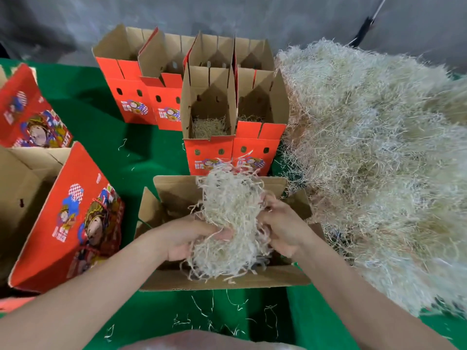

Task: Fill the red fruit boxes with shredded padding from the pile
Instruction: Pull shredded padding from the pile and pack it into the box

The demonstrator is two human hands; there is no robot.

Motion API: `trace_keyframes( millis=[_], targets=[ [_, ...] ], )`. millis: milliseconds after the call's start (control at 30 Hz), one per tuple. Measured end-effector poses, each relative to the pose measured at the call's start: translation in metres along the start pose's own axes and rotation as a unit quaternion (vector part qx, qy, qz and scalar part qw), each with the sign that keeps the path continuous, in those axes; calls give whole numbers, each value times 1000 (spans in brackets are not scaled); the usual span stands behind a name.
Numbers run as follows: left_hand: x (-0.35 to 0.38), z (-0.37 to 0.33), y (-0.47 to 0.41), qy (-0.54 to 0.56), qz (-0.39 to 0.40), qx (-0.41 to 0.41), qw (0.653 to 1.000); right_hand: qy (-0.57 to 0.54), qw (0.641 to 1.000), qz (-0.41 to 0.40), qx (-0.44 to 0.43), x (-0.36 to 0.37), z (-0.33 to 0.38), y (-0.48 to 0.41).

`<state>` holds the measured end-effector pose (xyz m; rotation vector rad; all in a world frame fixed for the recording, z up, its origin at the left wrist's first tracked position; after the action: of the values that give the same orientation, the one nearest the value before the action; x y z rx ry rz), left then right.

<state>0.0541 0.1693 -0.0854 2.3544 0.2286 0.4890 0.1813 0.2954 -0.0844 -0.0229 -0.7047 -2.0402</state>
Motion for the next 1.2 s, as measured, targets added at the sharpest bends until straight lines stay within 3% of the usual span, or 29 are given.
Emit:
trace_keyframes(
  millis=[100, 267, 367, 433, 500, 633, 733, 833, 900, 967, 1100, 1200],
  targets=[
    [-2, -1, 2, 0, -93, 18, 996, -81, 996, -21, 5, -2, 9, 1],
    [-36, -9, 20, -9, -213, 100, 972, 59, 991, -118, -1, -56, 31, 23],
    [-25, -8, 18, -75, -164, 121, 976, 34, 999, -31, 16, -41, 20, 21],
    [-8, -7, 14, -148, -98, 141, 974, 90, 995, 27, 38, -15, 8, 16],
    [1, -6, 10, -172, -47, 144, 973, 158, 987, 11, 38, 2, -1, 10],
    [-24, -6, 15, -81, -122, 109, 983, 186, 977, -90, 43, -18, 1, 13],
    [-44, 7, 18, -102, -176, 43, 978, 204, 969, -111, 82, -40, 0, 23],
    [-46, 8, 17, -138, -164, 27, 976, 251, 965, -67, -39, -40, 9, 28],
    [-38, 4, 11, -178, -138, 32, 974, 318, 942, 27, -100, -23, 16, 29],
    [-23, -2, 3, -204, -99, 47, 973, 394, 912, 89, -66, -2, 11, 20],
    [-21, -3, -5, -160, -163, 31, 973, 521, 852, 54, -2, 4, 2, 2],
    [-34, 2, 0, -158, -195, -17, 968, 541, 837, 54, 66, -7, 9, 4]
  ],
)
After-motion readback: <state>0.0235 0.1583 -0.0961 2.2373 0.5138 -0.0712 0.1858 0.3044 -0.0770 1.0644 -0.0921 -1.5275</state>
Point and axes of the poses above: each hand's wrist, its own y-axis away from the middle knuckle, its own x-axis out of the palm, z = x × y, the point moved 2 cm from there along -y, towards the middle knuckle, and after that the axes turned 1 degree about x, right-handed, at the moved point
